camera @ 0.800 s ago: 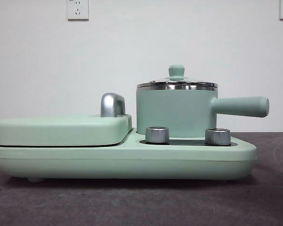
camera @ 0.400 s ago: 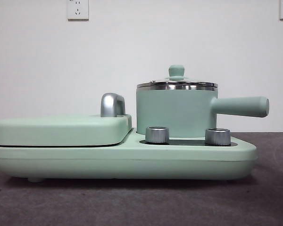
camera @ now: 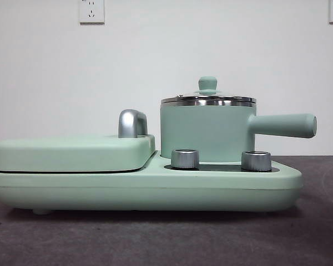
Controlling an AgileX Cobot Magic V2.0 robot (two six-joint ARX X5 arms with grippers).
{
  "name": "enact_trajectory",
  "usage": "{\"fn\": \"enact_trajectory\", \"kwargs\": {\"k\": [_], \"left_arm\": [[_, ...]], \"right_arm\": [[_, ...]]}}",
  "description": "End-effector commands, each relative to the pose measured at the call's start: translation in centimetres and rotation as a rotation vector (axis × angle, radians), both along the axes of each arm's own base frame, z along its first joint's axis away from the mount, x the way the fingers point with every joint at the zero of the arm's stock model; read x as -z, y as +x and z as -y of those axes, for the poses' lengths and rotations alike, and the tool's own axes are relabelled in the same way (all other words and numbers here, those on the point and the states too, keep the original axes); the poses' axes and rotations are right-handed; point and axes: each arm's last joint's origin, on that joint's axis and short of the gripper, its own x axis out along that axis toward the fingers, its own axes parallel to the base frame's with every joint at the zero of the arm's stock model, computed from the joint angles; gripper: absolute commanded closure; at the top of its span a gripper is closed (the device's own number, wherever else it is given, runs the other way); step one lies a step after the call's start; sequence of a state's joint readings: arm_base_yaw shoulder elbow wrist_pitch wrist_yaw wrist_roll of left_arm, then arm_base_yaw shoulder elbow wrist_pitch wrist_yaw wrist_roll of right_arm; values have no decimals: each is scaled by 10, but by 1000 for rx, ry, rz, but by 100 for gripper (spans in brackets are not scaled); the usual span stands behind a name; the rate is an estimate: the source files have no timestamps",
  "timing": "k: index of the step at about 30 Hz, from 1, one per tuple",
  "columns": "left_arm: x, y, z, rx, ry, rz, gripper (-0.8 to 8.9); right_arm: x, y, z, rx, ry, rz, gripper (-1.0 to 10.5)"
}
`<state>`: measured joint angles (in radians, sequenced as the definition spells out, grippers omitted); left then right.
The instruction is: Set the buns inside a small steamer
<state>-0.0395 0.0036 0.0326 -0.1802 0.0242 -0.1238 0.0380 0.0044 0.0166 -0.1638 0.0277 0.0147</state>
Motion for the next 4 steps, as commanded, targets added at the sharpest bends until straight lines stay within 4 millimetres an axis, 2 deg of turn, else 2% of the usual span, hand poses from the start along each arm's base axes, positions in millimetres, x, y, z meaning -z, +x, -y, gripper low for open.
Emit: {"fn": "enact_trajectory", "kwargs": {"k": [1, 4], "left_arm": [[7, 1, 0, -6, -3, -25, 786], [7, 1, 0, -6, -3, -25, 786]], "right_arm": [[1, 0, 0, -1, -4, 3, 932], [1, 0, 0, -1, -4, 3, 932]]}}
